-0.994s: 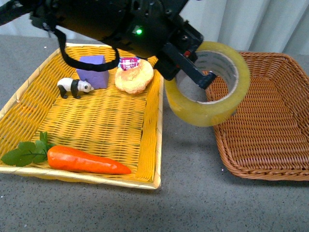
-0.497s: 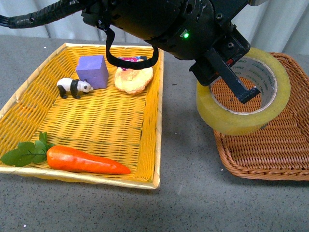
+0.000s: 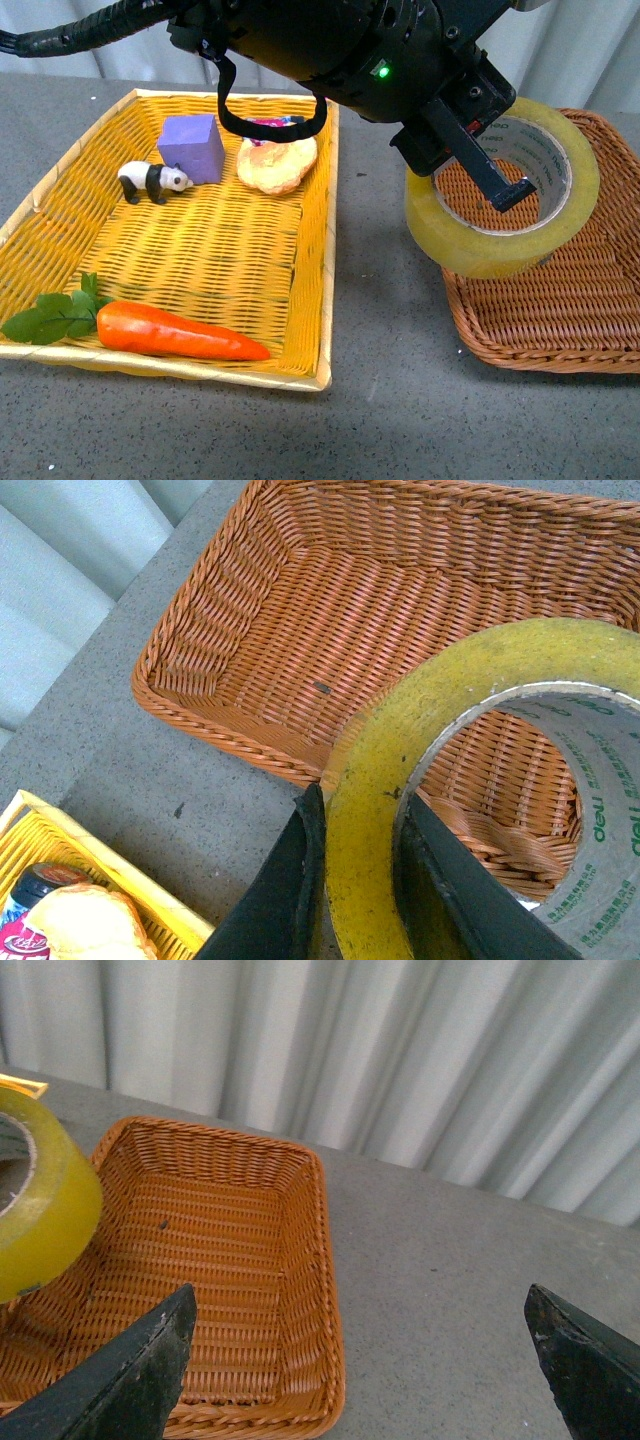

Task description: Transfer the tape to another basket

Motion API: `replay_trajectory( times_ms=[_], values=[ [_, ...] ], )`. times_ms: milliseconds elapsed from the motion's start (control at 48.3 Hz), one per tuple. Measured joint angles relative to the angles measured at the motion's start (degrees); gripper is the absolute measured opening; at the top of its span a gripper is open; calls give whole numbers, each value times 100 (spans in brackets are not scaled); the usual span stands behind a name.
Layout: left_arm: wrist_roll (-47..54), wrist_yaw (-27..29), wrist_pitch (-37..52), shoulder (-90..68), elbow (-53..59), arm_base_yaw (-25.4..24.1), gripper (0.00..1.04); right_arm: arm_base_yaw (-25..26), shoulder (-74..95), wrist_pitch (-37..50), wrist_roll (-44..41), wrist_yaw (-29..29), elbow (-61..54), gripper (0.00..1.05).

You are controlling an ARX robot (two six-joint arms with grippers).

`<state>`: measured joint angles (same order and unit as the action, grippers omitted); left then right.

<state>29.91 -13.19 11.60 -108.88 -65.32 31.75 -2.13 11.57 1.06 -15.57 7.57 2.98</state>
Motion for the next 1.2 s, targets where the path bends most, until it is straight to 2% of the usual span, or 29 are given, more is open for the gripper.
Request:
replay_trajectory(
  times_ms=[248, 518, 828, 1035, 1201],
  values=[
    [0, 0, 0, 0, 0, 0, 16, 9, 2699, 754, 87, -979, 1047, 96],
    [2, 4, 0, 0, 0, 7, 16, -621, 5571, 916, 776, -1180, 2472, 96],
    [2, 11, 0, 0, 0, 11, 16, -933, 6782, 599, 1445, -1397, 3261, 96],
    [2, 7, 0, 0, 0, 13, 16, -791, 7130, 516, 1801, -1982, 3462, 96],
    [2, 7, 0, 0, 0, 13, 16, -660, 7259, 505, 1904, -2074, 3486, 96]
  ],
)
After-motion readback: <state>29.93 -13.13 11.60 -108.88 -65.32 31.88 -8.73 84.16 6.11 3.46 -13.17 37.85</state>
